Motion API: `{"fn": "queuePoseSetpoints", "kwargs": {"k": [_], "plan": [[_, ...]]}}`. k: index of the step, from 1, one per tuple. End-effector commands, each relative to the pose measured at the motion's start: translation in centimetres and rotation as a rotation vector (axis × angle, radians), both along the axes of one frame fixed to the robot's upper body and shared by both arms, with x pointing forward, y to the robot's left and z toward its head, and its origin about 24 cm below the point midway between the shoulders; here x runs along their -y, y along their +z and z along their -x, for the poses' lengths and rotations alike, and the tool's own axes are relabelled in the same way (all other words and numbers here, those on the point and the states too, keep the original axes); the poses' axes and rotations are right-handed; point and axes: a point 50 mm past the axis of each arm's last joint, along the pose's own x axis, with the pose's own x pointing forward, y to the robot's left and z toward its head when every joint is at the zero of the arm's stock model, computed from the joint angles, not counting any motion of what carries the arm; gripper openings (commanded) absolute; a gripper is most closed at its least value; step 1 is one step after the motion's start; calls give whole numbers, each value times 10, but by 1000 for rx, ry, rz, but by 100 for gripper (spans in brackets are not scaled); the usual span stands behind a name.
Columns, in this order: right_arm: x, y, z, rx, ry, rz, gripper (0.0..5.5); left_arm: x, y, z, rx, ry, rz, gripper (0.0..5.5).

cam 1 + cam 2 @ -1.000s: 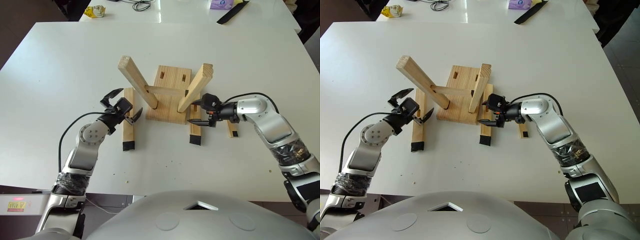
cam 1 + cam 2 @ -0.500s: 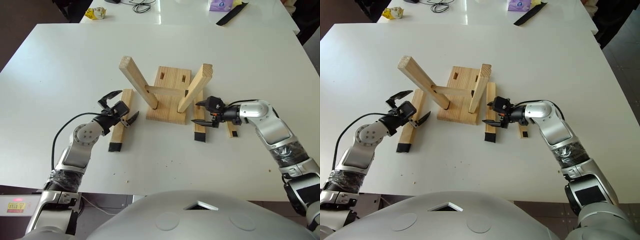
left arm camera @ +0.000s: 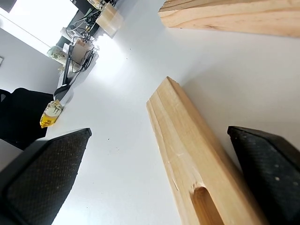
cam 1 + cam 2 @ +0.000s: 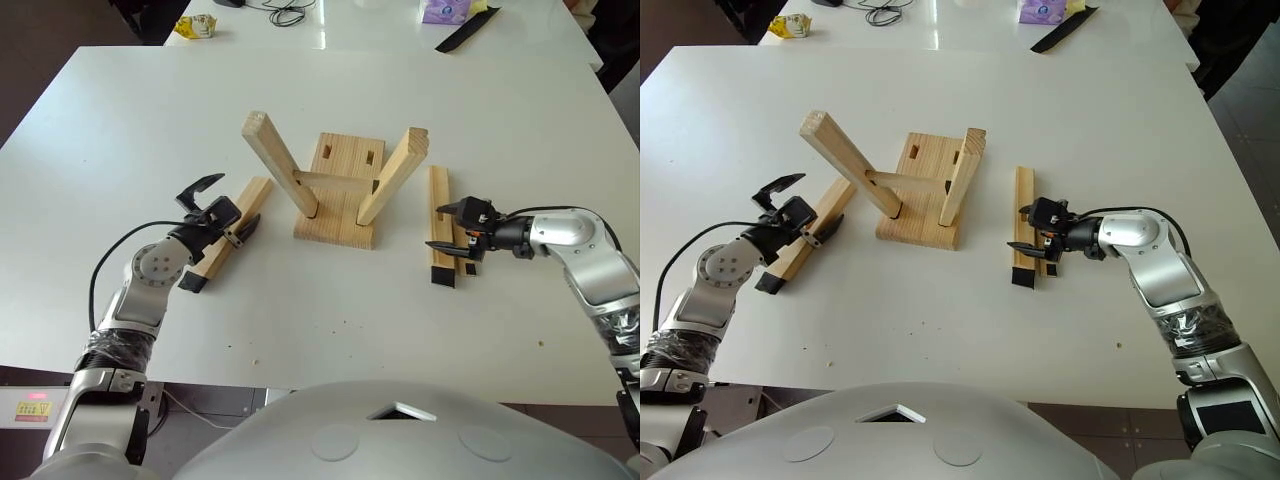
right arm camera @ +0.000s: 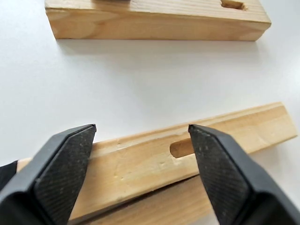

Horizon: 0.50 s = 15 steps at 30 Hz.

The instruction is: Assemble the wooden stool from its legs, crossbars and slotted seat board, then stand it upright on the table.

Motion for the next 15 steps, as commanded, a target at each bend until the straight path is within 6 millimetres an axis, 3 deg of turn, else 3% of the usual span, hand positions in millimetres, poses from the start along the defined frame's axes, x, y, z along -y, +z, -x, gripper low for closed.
{"fn": "queuePoseSetpoints", "kwargs": {"k": [1,7,11,15], "plan": [[3,1,-4,-49,-80,-35,365,-4,-7,-1,-37,30,-26,540],[-4,32,-50,119,-187,-122,365,8,4,-16,18,26,9,540],[12,45,-77,209,-314,-107,365,24,20,-21,58,-34,60,540],[28,50,-96,249,-408,-97,365,23,29,-17,42,-83,65,540]]}}
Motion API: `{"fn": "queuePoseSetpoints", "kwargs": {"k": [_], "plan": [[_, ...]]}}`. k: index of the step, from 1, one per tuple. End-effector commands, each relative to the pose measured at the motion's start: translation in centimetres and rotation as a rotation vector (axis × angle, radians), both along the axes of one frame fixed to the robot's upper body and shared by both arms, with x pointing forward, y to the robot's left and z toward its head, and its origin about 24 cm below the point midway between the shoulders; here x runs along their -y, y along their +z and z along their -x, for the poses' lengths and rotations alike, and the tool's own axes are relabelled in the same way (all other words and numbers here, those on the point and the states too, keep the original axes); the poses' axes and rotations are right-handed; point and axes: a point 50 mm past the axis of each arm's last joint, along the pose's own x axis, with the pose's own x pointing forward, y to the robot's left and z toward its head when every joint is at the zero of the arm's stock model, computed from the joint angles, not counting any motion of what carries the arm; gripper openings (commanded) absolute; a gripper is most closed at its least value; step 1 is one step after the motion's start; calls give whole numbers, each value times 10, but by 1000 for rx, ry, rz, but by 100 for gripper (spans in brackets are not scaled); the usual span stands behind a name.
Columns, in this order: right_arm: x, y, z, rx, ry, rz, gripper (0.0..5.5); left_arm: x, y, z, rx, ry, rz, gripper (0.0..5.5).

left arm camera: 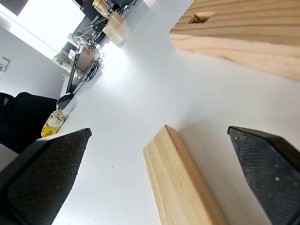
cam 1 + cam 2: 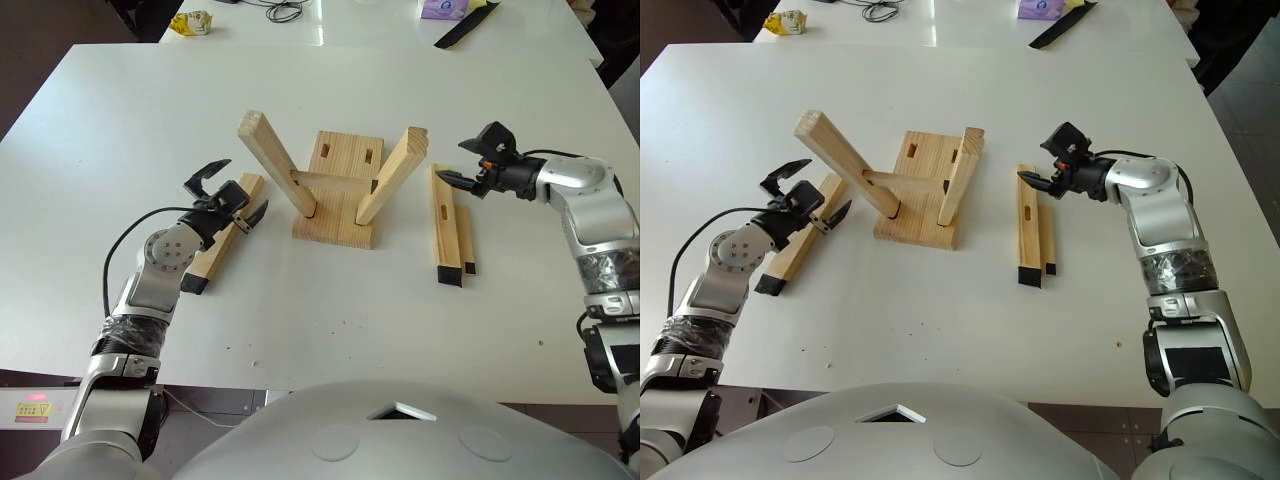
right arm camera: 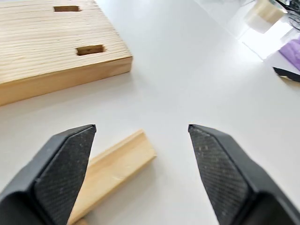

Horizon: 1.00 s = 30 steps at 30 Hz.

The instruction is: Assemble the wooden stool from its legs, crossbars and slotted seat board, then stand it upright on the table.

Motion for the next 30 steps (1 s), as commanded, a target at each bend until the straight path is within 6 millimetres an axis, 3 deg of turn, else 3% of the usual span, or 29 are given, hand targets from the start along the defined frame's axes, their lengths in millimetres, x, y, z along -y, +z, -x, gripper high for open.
{"fn": "queuePoseSetpoints", "kwargs": {"k": [1,4,8,13,23,30], "plan": [[10,9,-19,49,-88,-8,365,-3,10,3,-38,-43,4,540],[2,4,-33,67,-128,-34,365,1,11,13,-141,-115,27,540],[-11,-7,-47,34,-185,-40,365,21,10,35,-302,-273,59,540],[-20,-3,-59,62,-205,-118,365,46,15,52,-417,-341,193,540],[-29,1,-64,72,-188,-213,365,73,18,57,-475,-344,326,540],[-72,-14,-51,35,-31,-306,365,68,10,45,-447,-195,324,540]]}}
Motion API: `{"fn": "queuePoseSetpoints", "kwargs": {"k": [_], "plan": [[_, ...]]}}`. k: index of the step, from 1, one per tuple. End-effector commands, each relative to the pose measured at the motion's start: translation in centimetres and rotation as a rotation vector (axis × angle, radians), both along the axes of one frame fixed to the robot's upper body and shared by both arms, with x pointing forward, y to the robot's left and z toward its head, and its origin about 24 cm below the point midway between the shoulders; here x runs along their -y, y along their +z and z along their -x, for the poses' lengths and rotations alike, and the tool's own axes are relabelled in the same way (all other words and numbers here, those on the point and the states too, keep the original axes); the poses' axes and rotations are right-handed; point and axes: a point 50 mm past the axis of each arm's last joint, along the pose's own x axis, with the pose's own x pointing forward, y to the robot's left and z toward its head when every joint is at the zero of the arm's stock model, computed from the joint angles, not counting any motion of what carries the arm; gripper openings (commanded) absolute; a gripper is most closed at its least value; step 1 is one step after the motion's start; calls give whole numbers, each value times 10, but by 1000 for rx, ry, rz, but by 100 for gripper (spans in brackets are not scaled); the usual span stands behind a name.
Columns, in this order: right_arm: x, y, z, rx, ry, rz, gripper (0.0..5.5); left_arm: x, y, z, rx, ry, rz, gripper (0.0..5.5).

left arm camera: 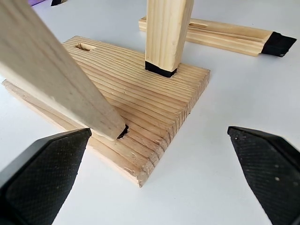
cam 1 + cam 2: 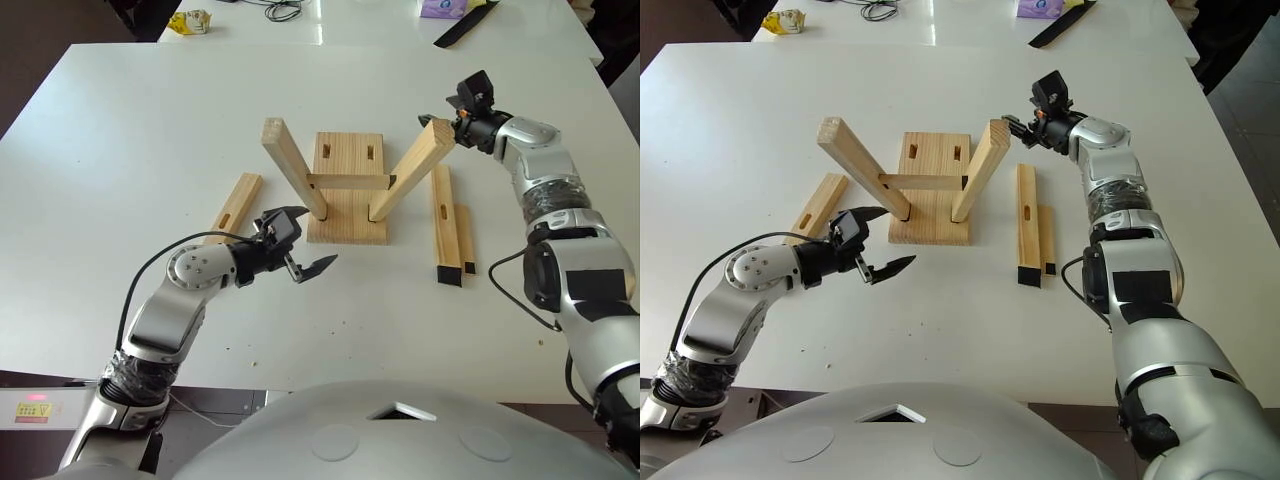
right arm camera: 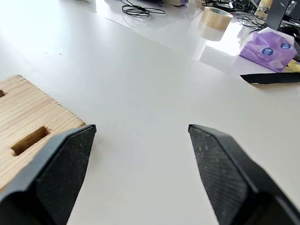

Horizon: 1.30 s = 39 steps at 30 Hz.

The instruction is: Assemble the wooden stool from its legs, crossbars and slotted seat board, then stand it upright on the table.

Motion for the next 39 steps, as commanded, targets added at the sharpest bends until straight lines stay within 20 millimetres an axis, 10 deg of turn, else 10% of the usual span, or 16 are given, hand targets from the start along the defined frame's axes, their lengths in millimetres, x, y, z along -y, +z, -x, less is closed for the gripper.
{"fn": "queuePoseSetpoints", "kwargs": {"k": [1,30,39], "plan": [[-29,-15,17,-25,127,-51,365,-8,-1,-14,23,115,-40,540],[-94,-31,127,-141,612,37,365,-37,-15,-41,153,264,-182,540],[-89,-19,111,-117,587,81,365,-26,-20,-61,221,194,-185,540]]}}
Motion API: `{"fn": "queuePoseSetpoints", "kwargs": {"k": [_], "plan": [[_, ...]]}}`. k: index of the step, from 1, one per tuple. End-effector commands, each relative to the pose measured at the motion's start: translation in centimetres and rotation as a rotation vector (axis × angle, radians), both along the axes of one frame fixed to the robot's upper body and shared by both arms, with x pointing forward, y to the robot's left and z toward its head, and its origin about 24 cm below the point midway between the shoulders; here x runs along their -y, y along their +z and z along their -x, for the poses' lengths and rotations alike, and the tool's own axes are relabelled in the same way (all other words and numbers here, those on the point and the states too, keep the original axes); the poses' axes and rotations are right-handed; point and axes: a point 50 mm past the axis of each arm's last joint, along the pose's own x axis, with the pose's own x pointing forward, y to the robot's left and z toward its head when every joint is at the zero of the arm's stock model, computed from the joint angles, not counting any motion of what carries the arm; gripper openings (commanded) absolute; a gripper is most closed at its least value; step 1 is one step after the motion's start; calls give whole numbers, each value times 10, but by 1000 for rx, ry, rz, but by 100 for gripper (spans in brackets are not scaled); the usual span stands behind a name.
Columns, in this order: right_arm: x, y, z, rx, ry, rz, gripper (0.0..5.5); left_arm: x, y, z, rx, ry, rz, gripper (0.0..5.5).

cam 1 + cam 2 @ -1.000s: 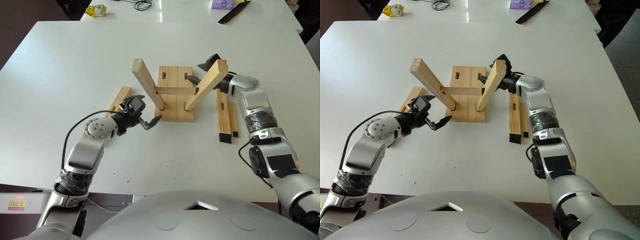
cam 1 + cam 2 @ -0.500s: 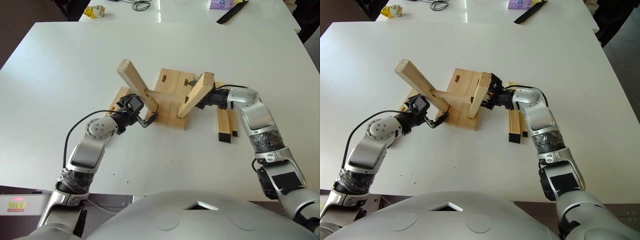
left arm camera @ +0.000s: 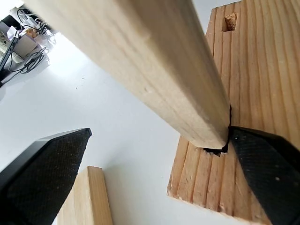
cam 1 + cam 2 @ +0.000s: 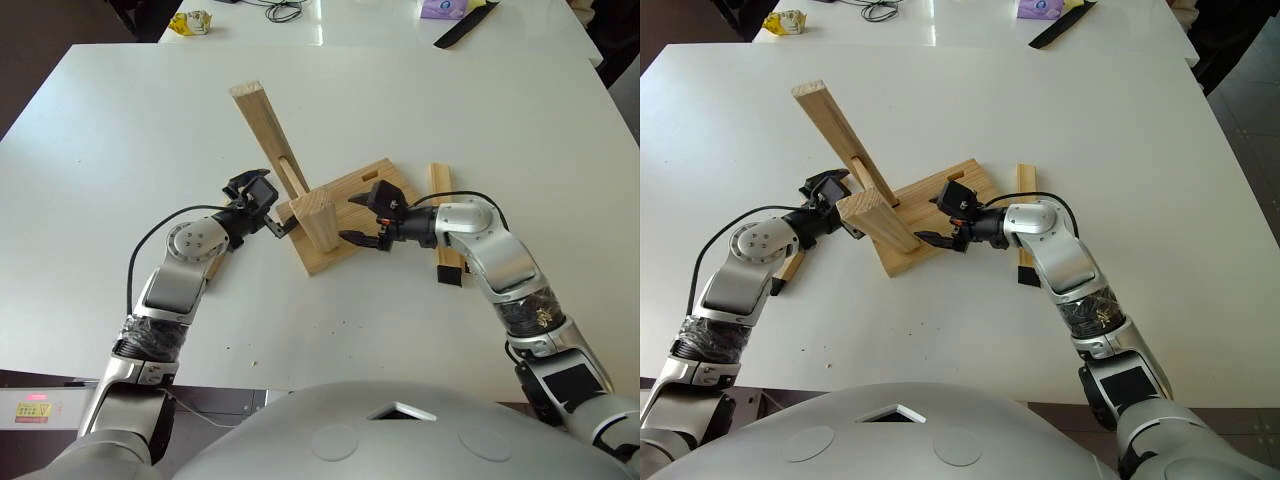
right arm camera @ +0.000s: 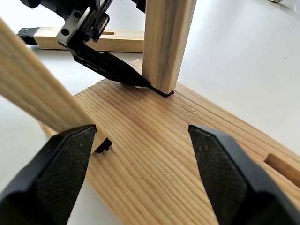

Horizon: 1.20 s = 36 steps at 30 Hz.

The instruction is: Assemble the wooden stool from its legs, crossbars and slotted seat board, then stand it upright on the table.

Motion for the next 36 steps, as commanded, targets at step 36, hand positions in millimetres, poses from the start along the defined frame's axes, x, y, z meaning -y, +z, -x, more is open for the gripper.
{"fn": "queuePoseSetpoints", "kwargs": {"k": [36], "plan": [[95,-14,-115,335,-557,253,365,12,4,74,-228,-414,-49,540]]}}
